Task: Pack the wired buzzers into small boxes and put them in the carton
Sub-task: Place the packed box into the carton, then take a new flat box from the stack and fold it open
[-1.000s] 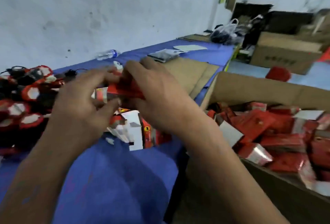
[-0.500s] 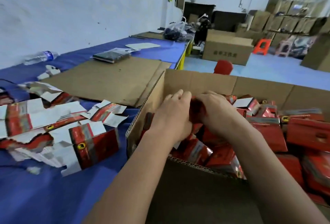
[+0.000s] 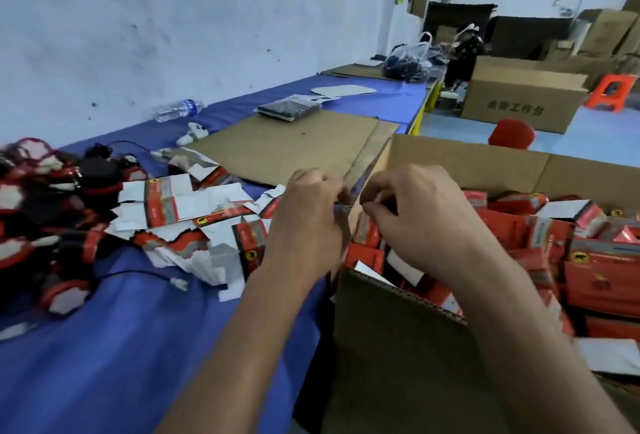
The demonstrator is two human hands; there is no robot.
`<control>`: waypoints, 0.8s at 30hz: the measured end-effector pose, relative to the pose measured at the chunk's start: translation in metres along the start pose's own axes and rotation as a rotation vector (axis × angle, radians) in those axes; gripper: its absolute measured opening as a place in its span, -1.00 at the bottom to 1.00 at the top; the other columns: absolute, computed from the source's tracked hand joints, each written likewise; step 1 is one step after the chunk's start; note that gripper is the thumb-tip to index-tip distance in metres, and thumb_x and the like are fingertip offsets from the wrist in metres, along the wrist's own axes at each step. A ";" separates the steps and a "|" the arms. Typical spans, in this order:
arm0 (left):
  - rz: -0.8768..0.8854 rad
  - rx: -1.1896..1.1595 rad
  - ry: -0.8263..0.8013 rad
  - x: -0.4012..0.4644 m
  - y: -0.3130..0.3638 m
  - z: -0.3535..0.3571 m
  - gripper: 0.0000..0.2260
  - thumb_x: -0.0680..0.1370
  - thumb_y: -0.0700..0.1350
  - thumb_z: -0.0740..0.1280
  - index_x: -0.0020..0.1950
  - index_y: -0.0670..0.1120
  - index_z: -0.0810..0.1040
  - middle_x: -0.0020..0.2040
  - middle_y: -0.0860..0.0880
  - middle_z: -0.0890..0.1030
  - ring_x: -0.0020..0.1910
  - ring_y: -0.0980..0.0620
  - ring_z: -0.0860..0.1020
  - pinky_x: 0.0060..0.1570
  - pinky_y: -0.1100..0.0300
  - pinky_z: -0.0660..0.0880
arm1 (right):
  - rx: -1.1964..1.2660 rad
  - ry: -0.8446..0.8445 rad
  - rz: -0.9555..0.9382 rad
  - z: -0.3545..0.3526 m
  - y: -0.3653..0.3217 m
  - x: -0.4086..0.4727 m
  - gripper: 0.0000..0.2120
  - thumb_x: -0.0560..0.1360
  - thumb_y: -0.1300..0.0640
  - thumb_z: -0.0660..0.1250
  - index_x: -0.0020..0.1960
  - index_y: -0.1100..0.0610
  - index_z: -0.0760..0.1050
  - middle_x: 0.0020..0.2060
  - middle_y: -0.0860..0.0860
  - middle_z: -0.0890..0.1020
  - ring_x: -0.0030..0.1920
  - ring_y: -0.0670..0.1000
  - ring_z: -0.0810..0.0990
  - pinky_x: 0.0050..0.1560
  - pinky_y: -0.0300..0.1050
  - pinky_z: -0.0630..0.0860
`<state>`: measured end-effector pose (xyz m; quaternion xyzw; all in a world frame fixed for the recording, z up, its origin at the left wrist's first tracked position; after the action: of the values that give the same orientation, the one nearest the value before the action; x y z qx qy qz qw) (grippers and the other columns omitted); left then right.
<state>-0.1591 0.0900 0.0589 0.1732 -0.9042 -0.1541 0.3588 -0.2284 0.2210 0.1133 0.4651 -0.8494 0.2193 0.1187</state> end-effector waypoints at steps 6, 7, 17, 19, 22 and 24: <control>-0.520 0.165 0.227 -0.081 -0.105 -0.028 -0.79 0.44 -0.30 0.35 0.01 -0.12 0.67 0.06 -0.12 0.61 0.11 -0.18 0.53 0.05 0.11 0.34 | 0.134 -0.150 -0.092 0.087 -0.102 0.032 -0.78 0.50 0.14 0.31 0.11 0.06 0.62 0.06 0.09 0.67 0.12 0.16 0.58 0.05 0.00 0.55; -0.569 0.186 0.186 -0.093 -0.119 -0.026 -0.75 0.44 -0.31 0.36 0.08 -0.13 0.66 0.10 -0.14 0.61 0.14 -0.21 0.53 0.10 0.07 0.37 | 0.063 -0.222 -0.076 0.106 -0.107 0.035 -0.72 0.50 0.17 0.30 0.20 0.08 0.57 0.14 0.13 0.62 0.21 0.20 0.53 0.13 0.03 0.53; -0.759 -0.214 0.274 -0.116 -0.149 -0.010 -0.81 0.39 -0.22 0.30 -0.15 -0.12 0.71 -0.12 -0.11 0.68 0.01 -0.21 0.58 0.02 -0.08 0.54 | -0.051 -0.199 0.031 0.191 -0.107 0.029 -0.38 0.44 -0.03 0.49 0.42 -0.04 0.31 0.29 0.15 0.41 0.30 0.22 0.34 0.23 0.12 0.37; -0.738 -0.343 0.347 -0.112 -0.141 -0.016 -0.76 0.37 -0.12 0.25 -0.14 -0.04 0.71 -0.07 -0.04 0.67 0.07 -0.12 0.58 0.10 -0.04 0.54 | 0.012 -0.159 0.051 0.179 -0.107 0.033 -0.32 0.44 -0.11 0.51 0.45 -0.04 0.28 0.27 0.16 0.39 0.28 0.23 0.38 0.20 0.13 0.41; -0.657 -0.601 0.404 -0.107 -0.131 -0.032 -0.83 0.48 -0.15 0.32 -0.02 -0.04 0.70 0.02 -0.05 0.68 0.06 0.00 0.62 0.11 -0.05 0.58 | 0.070 -0.063 0.001 0.155 -0.119 0.041 -0.35 0.44 -0.14 0.51 0.43 -0.02 0.35 0.20 0.13 0.43 0.21 0.24 0.48 0.09 0.08 0.44; -0.619 -0.684 0.520 -0.111 -0.133 -0.053 -0.84 0.55 -0.15 0.36 0.11 -0.07 0.64 0.06 -0.07 0.68 0.09 -0.09 0.64 0.16 -0.18 0.59 | 0.153 0.031 -0.031 0.140 -0.134 0.046 -0.43 0.43 -0.10 0.51 0.37 -0.02 0.43 0.12 0.10 0.47 0.14 0.22 0.54 0.01 0.03 0.42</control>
<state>-0.0192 0.0109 -0.0243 0.3376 -0.5900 -0.4911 0.5447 -0.1397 0.0562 0.0447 0.4826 -0.8210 0.2886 0.0992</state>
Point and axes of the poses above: each hand's wrist, its own x-axis towards the middle knuckle, its own z-axis out of the palm, y = z × x, the point moved 2 cm from there along x, towards the middle knuckle
